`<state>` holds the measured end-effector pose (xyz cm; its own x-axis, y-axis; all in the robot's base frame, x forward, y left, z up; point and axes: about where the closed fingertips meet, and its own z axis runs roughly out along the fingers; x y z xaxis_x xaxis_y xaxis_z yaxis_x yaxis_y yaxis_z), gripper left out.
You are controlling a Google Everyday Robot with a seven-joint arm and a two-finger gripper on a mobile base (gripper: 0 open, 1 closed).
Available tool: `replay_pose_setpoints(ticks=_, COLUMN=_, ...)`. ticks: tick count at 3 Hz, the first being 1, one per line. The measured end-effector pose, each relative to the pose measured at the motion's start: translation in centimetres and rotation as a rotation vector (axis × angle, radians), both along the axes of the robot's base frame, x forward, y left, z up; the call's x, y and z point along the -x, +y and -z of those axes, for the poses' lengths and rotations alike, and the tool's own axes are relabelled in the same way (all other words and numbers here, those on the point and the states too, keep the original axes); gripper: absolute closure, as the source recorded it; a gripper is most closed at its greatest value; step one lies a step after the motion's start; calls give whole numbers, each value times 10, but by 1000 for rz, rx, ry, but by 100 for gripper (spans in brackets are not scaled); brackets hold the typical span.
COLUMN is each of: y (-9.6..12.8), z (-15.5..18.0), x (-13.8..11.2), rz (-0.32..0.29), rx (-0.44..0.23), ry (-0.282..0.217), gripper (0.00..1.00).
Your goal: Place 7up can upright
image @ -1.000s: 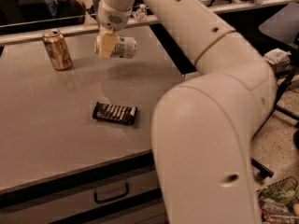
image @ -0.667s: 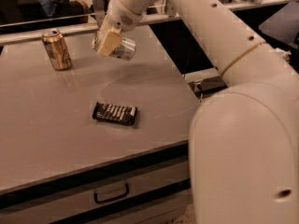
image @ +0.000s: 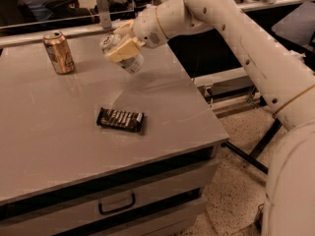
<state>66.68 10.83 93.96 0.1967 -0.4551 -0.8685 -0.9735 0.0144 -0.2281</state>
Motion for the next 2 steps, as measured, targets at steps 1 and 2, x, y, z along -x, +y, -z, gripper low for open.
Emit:
replay_pose_setpoints(ticks=1, y=-10, z=-4, x=5, rz=19, rx=-146, ry=20, gripper=100)
replay_pose_setpoints(ticks=2, y=-20, z=-7, x=6, rz=42, rx=-251, ry=49, gripper=100)
